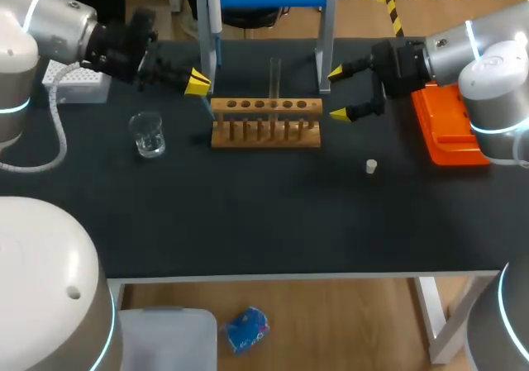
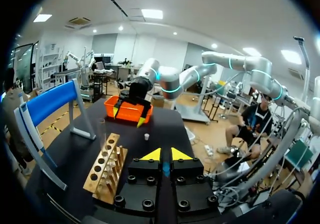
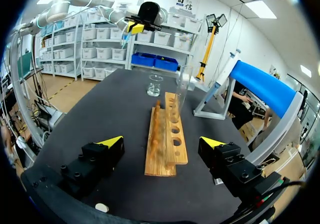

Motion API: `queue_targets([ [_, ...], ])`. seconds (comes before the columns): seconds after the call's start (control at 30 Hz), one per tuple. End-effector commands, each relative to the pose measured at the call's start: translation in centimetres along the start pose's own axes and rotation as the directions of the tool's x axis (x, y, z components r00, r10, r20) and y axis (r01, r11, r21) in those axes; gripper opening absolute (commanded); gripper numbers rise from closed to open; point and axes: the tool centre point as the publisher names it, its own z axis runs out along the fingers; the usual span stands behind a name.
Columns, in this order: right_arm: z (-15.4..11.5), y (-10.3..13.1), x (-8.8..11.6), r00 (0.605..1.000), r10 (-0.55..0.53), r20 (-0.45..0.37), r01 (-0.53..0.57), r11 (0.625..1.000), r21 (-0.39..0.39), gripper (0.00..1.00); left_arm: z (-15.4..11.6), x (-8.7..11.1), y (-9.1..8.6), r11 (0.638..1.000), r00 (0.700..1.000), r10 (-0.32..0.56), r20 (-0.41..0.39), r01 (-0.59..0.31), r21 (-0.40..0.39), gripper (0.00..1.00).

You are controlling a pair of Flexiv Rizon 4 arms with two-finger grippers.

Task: Invert the test tube, pick up the pipette, mount the tip to pipette, aspirate from beaker and dispense into the tube, eject the tip, return the pipette, and cap with the stopper.

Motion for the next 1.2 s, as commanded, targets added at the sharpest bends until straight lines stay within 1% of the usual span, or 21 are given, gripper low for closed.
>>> queue_targets([
  [0.03, 0.0, 0.0, 0.0, 1.000, -0.001, 0.000, 0.001, 1.000, 0.001, 1.00, -0.1, -0.1, 0.0, 1.000, 1.000, -0.001, -0.002, 0.001, -0.002, 0.00],
  [0.37, 0.0, 0.0, 0.0, 1.000, -0.001, 0.000, 0.001, 1.000, 0.001, 1.00, -0.1, -0.1, 0.0, 1.000, 1.000, -0.001, -0.002, 0.001, -0.002, 0.00],
  [0.5, 0.0, 0.0, 0.0, 1.000, -0.001, 0.000, 0.001, 1.000, 0.001, 1.00, 2.8, 0.0, -0.5, 0.998, 1.000, -0.007, -0.026, 0.005, -0.064, 0.00],
  [0.6, 0.0, 0.0, 0.0, 1.000, -0.001, 0.000, 0.001, 1.000, 0.001, 1.00, 4.9, 0.2, -0.5, 0.996, 0.999, -0.012, -0.043, 0.009, -0.087, 0.00],
  [0.63, -0.1, 0.3, 0.3, 1.000, -0.004, -0.001, 0.004, 1.000, -0.009, 1.00, 5.5, 0.3, -0.5, 0.996, 0.999, -0.012, -0.043, 0.008, -0.089, 0.00],
  [0.73, -0.3, 1.5, 1.6, 1.000, -0.003, -0.013, 0.002, 0.998, -0.060, 1.00, 6.7, 0.4, -0.5, 0.994, 0.999, -0.016, -0.047, 0.011, -0.108, 0.00],
  [0.77, -0.5, 2.0, 2.0, 1.000, 0.004, -0.019, -0.006, 0.996, -0.086, 1.00, 7.0, 0.4, -0.5, 0.992, 0.999, -0.022, -0.041, 0.017, -0.126, 0.00],
  [0.83, -0.8, 3.1, 3.0, 0.999, 0.024, -0.036, -0.029, 0.989, -0.144, 1.00, 7.4, 0.4, -0.4, 0.990, 0.999, -0.025, -0.031, 0.021, -0.137, 0.00],
  [0.93, -1.2, 4.8, 4.5, 0.998, 0.032, -0.058, -0.045, 0.971, -0.234, 1.00, 8.0, 0.4, -0.3, 0.989, 0.999, -0.024, -0.030, 0.019, -0.147, 0.00],
  [1.07, -1.2, 6.6, 6.3, 0.991, 0.071, -0.110, -0.105, 0.932, -0.347, 1.00, 8.7, 0.5, -0.4, 0.988, 0.999, -0.019, -0.029, 0.015, -0.157, 0.00],
  [1.2, -0.2, 8.1, 8.1, 0.986, 0.049, -0.160, -0.109, 0.915, -0.389, 1.00, 9.1, 0.5, -0.2, 0.989, 0.999, -0.020, -0.029, 0.015, -0.148, 0.00],
])
